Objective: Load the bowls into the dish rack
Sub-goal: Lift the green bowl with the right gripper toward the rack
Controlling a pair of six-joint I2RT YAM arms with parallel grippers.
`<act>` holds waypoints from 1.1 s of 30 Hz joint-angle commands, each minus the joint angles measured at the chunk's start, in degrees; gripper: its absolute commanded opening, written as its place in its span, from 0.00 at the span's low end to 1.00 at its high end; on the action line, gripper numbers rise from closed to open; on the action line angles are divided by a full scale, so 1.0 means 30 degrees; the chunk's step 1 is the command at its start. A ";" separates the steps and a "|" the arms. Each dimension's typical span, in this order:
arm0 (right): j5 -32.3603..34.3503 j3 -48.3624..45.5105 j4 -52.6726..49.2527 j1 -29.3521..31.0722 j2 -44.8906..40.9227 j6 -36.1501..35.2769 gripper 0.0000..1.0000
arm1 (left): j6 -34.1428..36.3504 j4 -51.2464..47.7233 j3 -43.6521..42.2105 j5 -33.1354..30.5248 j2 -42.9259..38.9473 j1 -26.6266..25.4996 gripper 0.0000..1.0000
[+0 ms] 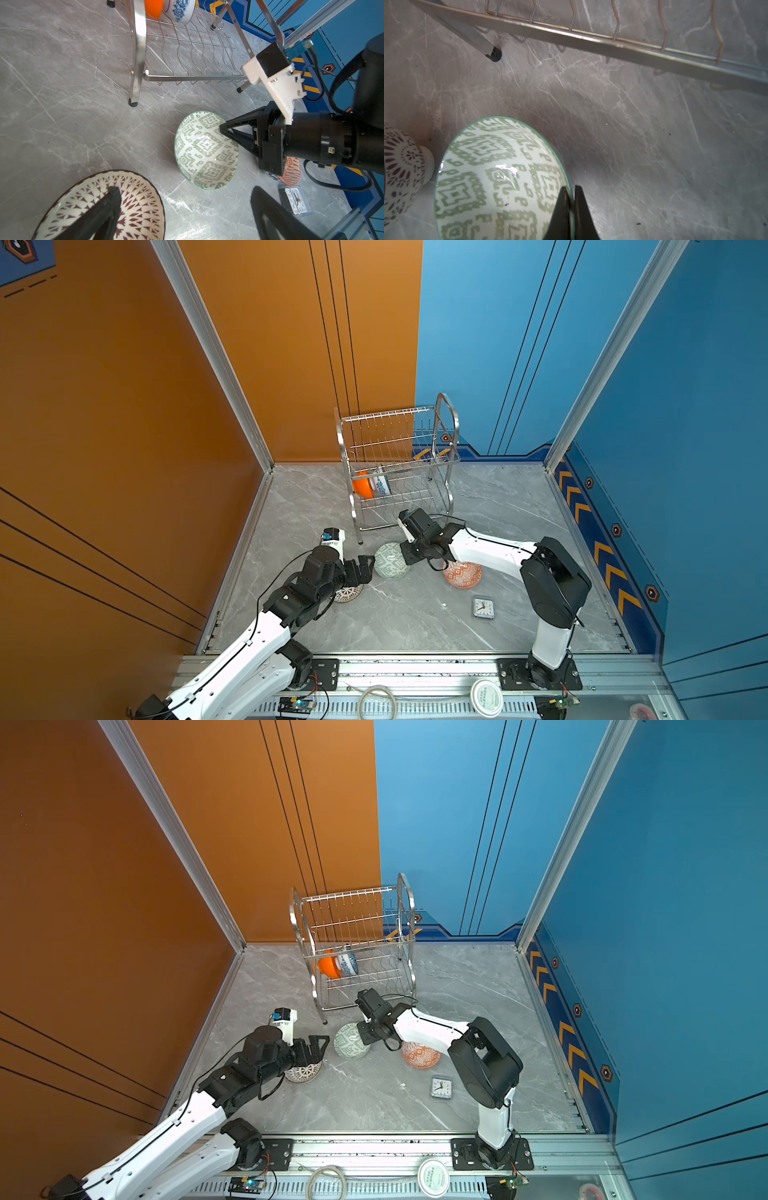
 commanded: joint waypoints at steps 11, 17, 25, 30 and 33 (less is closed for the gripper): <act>-0.0084 0.0451 0.0042 -0.0059 0.0878 0.0682 0.16 | -0.0249 -0.0508 -0.0389 0.1129 -0.0220 0.1039 0.98; 0.0035 0.0345 0.0042 -0.0142 0.0713 0.0595 0.23 | -0.0346 -0.0499 -0.0386 0.1216 -0.0279 0.1119 0.98; 0.0639 0.0121 -0.0125 -0.0111 -0.0309 0.0230 0.35 | -0.0604 -0.0470 -0.0427 0.1613 -0.0494 0.1331 0.98; 0.1192 0.0099 -0.0452 0.0008 -0.0801 -0.0062 0.45 | -0.0838 -0.0434 -0.0451 0.2009 -0.0731 0.1649 0.98; 0.1552 0.0037 -0.0601 0.0137 -0.1093 -0.0217 0.51 | -0.0973 -0.0437 -0.0504 0.2266 -0.0819 0.1878 0.98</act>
